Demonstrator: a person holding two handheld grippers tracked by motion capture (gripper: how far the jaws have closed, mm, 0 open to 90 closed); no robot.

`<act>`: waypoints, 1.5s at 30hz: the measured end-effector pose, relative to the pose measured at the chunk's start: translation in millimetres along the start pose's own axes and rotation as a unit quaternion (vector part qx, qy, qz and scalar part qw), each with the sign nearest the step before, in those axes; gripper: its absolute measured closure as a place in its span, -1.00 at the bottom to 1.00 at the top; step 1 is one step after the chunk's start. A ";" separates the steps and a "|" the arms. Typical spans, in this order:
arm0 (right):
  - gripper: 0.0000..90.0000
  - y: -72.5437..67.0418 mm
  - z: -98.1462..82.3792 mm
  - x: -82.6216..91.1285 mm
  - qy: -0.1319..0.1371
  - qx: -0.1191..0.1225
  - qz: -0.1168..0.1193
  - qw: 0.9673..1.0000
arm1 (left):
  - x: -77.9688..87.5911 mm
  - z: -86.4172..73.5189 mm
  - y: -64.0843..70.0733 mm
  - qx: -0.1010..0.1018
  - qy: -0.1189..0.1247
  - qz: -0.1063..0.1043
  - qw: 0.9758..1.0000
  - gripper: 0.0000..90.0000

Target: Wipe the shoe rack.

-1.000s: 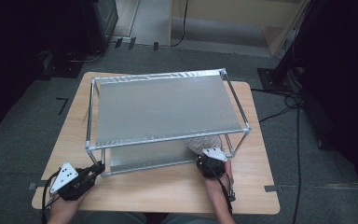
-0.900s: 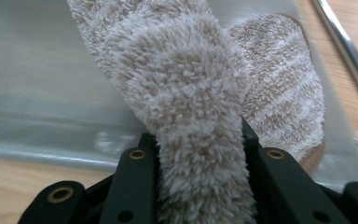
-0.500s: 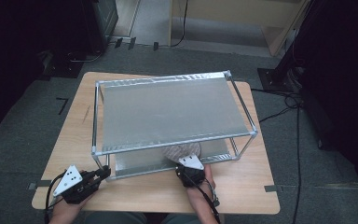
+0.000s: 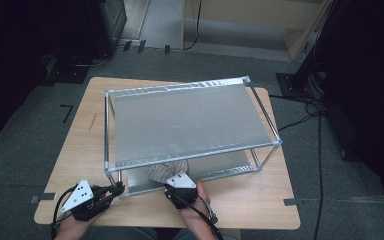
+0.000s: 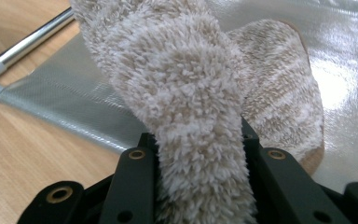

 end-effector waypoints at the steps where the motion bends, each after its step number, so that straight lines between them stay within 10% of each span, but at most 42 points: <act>1: 0.55 5.2 -0.5 1.1 -0.002 -0.006 0.000 1.000 | -0.2 0.1 -0.1 -0.001 0.000 0.000 1.000 0.76; 10: 0.53 87.9 -19.8 20.8 -0.005 -0.058 -0.072 0.996 | -0.3 -0.1 -1.6 -0.003 -0.001 0.003 1.000 0.76; 19: 0.52 170.5 -43.7 46.9 0.000 -0.118 -0.154 0.981 | 0.6 -0.3 -5.1 0.000 -0.001 0.008 1.000 0.76; 25: 0.52 197.5 -53.9 58.3 0.007 -0.154 -0.186 0.970 | 1.4 -0.4 -7.9 0.007 0.002 0.012 1.000 0.76; 29: 0.52 187.5 -50.0 53.0 0.003 -0.149 -0.200 0.968 | 1.3 -0.6 -8.2 0.013 0.003 0.008 1.000 0.76; 38: 0.52 141.3 -31.7 31.7 0.002 -0.131 -0.141 0.981 | -0.5 0.0 -2.4 0.009 0.001 0.004 1.000 0.76; 45: 0.51 75.3 -12.7 9.8 -0.006 -0.079 -0.083 0.993 | -7.5 2.3 12.8 -0.003 -0.004 -0.008 1.000 0.76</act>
Point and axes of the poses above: each handheld gripper's, and its own axes: x roughly backward along the jaws, z roughly out of its top, y roughly to its right, the point moved 7 cm from there along -x, roughly forward along the jaws, and after that the axes turned 7 degrees about -y, right-handed, at the moved point
